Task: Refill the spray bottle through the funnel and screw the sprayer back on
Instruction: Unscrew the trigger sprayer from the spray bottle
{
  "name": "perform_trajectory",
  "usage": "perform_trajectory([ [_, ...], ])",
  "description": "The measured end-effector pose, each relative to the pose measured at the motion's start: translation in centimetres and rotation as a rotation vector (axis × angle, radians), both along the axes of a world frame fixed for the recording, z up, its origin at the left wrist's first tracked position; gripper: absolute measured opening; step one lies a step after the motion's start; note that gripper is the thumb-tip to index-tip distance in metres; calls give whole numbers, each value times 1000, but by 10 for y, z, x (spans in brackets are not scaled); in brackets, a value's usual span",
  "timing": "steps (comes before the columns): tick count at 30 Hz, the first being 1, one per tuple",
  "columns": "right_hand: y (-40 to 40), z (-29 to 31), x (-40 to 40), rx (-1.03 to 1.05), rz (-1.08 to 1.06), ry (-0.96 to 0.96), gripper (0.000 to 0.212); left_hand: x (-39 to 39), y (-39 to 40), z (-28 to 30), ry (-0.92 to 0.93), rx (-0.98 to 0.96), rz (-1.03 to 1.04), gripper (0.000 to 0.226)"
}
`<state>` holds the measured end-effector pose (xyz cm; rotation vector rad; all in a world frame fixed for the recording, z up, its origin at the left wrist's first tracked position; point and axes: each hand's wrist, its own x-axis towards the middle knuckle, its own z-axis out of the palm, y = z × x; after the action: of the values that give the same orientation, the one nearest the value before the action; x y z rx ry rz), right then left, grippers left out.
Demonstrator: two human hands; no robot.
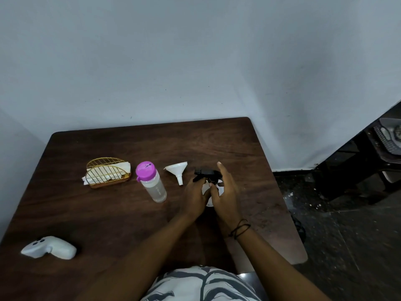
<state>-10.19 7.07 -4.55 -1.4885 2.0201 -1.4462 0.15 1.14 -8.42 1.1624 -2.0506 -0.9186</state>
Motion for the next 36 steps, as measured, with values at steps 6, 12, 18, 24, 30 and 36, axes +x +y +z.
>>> perform_trajectory([
  [6,-1,-1,-5,8,93,-19,52,0,10,-3,28,-8,29,20],
  [12,-9,-4,-6,16,-29,-78,38,-3,9,-8,9,-5,27,30],
  [18,-1,-4,-5,-21,62,-22,64,1,9,-8,57,131,33,30],
  [24,-2,-6,-4,26,88,31,58,2,6,-11,64,132,30,29],
  [30,-8,-2,-10,16,28,21,48,2,6,-11,82,151,42,39],
  [36,0,-3,-8,-38,78,-41,64,2,-1,-9,-8,73,-72,27],
])
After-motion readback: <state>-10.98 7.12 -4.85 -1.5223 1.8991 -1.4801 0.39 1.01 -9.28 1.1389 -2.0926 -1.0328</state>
